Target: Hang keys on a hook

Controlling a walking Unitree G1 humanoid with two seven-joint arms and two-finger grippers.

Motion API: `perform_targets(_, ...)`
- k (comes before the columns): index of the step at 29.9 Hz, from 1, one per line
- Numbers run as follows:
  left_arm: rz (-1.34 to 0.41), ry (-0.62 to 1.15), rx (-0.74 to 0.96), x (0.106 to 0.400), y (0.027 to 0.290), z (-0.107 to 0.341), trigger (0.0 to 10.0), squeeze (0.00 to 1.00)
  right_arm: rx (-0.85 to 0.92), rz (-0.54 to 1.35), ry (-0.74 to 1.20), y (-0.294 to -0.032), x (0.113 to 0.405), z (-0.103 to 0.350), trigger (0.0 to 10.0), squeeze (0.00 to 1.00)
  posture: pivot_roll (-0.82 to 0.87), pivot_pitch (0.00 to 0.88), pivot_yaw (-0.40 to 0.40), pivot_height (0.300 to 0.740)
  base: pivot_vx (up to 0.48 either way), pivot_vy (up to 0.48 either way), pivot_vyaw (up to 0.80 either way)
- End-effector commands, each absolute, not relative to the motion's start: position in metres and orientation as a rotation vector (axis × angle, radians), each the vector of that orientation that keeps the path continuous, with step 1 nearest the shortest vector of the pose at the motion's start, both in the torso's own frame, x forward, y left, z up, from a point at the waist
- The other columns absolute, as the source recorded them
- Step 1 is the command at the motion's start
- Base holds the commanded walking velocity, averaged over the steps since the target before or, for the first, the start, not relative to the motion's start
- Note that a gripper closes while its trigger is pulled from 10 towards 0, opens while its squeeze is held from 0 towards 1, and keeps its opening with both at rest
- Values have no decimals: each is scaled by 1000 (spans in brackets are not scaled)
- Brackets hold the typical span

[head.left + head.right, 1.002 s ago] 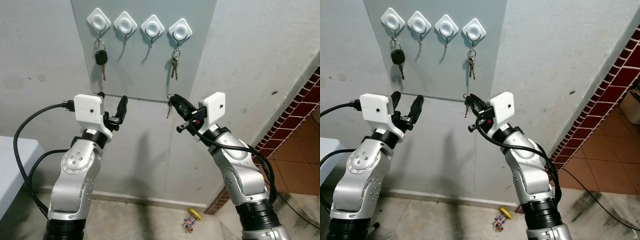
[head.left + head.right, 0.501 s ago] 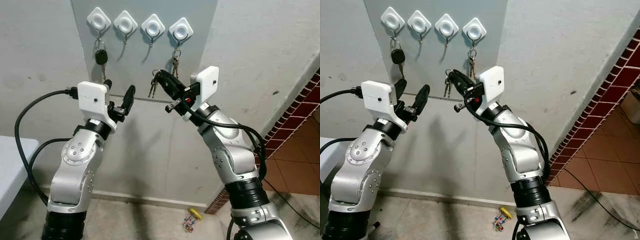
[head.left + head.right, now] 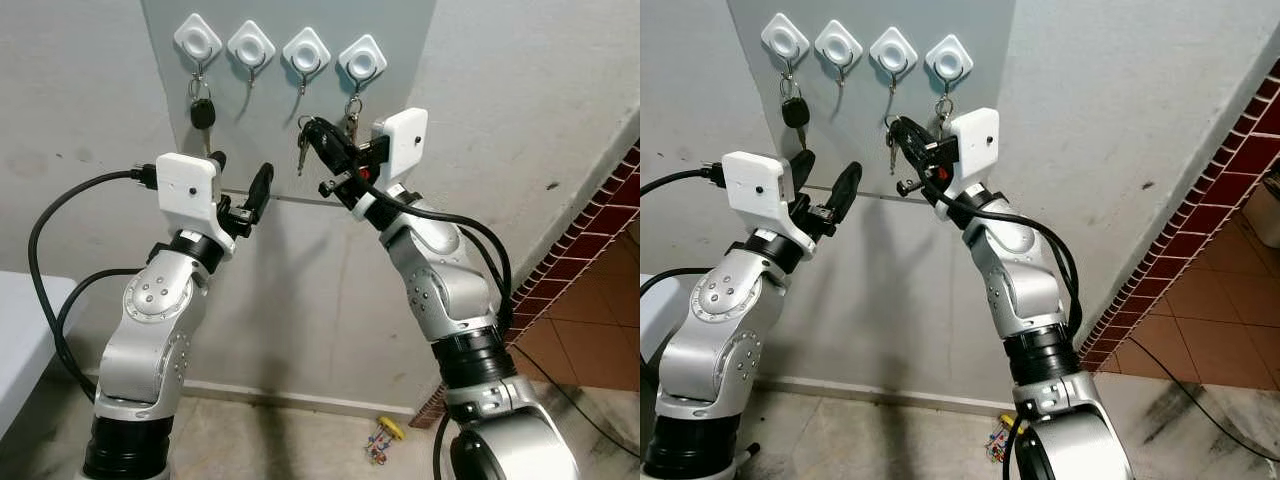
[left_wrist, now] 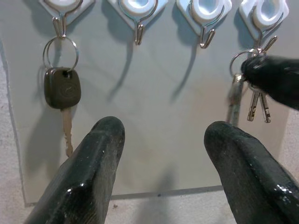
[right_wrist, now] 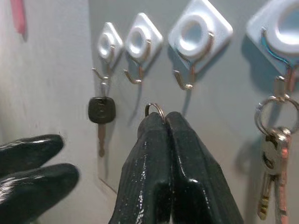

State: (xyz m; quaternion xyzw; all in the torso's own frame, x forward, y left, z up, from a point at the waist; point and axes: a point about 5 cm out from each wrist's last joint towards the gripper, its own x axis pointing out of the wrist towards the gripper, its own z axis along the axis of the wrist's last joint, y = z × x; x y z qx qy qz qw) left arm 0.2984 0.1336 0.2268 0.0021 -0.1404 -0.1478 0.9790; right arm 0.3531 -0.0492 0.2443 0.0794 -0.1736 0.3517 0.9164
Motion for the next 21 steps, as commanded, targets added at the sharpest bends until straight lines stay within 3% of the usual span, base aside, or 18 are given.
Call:
perform_targets(1,-321,-298,6,296,130,232,10000,0,169,712,-387,-49,356,254,10000,0,-43,12,-47,728,0,0,0)
perform_targets(21,-310,-286,-7,293,129,231,10000,0,235,690,-401,-39,373,271,10000,0,-28,13,-57,728,0,0,0)
